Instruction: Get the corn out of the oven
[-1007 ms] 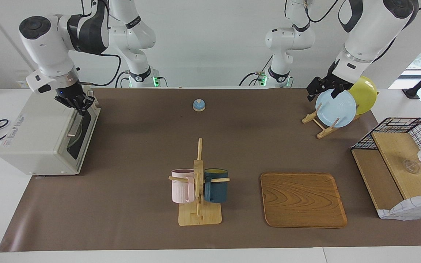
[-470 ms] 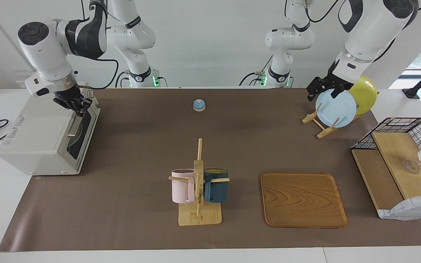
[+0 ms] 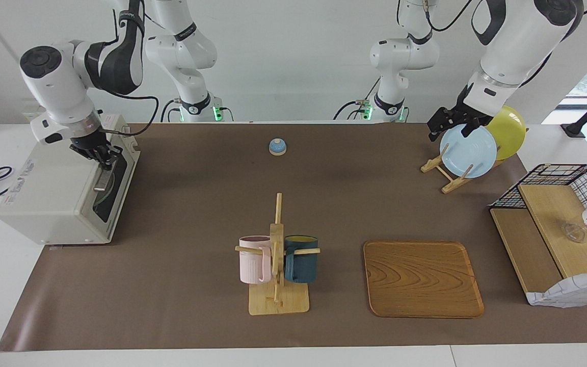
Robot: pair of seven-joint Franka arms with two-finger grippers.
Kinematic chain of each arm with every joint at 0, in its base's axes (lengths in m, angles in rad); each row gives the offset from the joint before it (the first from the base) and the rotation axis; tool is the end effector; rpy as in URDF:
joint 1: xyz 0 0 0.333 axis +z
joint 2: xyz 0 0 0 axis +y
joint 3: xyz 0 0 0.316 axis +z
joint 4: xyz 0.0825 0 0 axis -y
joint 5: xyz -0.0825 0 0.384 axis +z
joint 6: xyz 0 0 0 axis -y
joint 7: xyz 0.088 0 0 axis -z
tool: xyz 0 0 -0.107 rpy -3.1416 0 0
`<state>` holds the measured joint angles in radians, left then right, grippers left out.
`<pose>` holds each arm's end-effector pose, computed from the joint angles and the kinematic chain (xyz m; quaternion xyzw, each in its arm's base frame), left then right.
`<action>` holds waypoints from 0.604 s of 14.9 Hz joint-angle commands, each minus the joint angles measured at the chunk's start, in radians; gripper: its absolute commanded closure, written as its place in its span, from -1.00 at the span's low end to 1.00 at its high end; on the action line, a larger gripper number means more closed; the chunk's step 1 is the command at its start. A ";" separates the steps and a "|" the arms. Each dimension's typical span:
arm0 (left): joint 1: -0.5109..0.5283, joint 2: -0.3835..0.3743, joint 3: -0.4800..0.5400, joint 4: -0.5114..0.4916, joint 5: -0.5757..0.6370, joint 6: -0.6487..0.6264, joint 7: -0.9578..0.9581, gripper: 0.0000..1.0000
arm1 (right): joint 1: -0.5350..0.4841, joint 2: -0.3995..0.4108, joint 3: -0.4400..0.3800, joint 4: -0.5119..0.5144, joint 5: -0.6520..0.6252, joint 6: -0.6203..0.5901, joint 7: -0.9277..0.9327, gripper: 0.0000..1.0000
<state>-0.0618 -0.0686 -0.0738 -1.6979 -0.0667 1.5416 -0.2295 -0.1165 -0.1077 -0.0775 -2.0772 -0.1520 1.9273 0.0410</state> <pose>0.5212 -0.0797 0.5996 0.9974 0.0476 -0.0488 0.0223 0.5058 -0.1111 0.4729 0.9936 -0.0888 -0.0261 0.0646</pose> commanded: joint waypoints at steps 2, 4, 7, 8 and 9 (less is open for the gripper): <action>0.011 -0.028 -0.008 -0.036 -0.004 0.026 -0.008 -1.00 | -0.006 0.005 0.010 -0.030 -0.018 0.044 0.014 1.00; 0.011 -0.030 -0.008 -0.037 -0.004 0.028 -0.010 -1.00 | -0.002 0.006 0.012 -0.043 -0.009 0.064 0.017 1.00; 0.010 -0.030 -0.008 -0.037 -0.004 0.025 -0.010 -1.00 | 0.015 0.006 0.012 -0.047 -0.008 0.068 0.020 1.00; 0.005 -0.030 -0.008 -0.037 -0.004 0.025 -0.010 -1.00 | 0.017 0.006 0.012 -0.049 -0.008 0.068 0.022 1.00; 0.004 -0.030 -0.008 -0.037 -0.004 0.025 -0.010 -1.00 | 0.017 0.006 0.012 -0.049 -0.008 0.073 0.022 1.00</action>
<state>-0.0618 -0.0686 -0.0750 -1.6979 -0.0667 1.5430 -0.2297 -0.0986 -0.1102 -0.0705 -2.0876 -0.1520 1.9325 0.0429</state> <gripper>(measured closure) 0.000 0.991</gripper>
